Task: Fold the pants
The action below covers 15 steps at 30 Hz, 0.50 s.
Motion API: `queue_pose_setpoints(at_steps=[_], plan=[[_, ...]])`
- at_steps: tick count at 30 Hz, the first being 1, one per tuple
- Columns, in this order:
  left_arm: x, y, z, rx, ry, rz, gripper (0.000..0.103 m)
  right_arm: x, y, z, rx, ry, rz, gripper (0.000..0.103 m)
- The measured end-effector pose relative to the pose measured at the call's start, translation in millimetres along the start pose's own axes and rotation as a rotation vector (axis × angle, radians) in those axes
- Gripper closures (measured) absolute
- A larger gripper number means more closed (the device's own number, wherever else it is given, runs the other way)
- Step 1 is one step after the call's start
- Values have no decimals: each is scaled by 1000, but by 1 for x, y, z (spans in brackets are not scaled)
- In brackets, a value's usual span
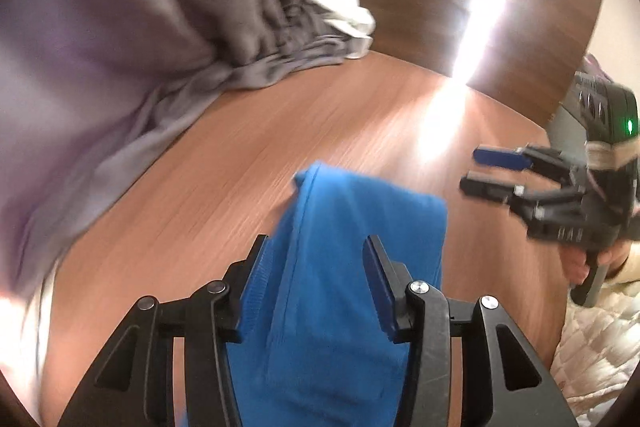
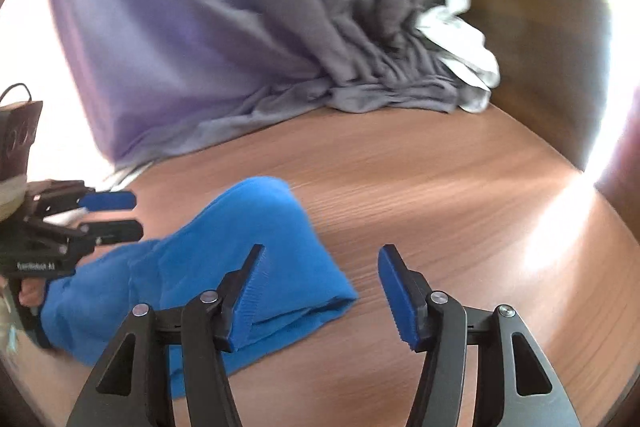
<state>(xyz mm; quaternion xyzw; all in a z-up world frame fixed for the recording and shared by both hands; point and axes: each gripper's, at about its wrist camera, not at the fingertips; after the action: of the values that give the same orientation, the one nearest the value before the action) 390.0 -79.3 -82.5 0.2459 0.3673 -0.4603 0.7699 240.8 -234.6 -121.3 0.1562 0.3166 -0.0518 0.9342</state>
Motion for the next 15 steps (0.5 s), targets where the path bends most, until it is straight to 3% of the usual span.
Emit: queue_pose_setpoints(at_steps=[3,6,13,15], plan=[[24,8,30,9,32,-93,60,7,-5,-1,40,0,7,45],[52,22,49,-71,94,-168,68,11,-8,-5,97,5,5,45],[101,32,61,-206,243,-141,74,34,-17,-14,265,46,3,45],[106,34,62,-224,254,-107,74,40,-21,-17,318,69,-4,45]])
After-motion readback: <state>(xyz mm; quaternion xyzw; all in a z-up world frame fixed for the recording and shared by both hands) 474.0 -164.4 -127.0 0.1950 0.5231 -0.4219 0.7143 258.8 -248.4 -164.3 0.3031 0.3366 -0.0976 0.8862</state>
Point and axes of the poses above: each gripper's, at about its wrist camera, not at the fingertips, and x roughly the way its jaws point, y to its left, z to its top, and after that the axes turned 4 degrees about z, right-handed
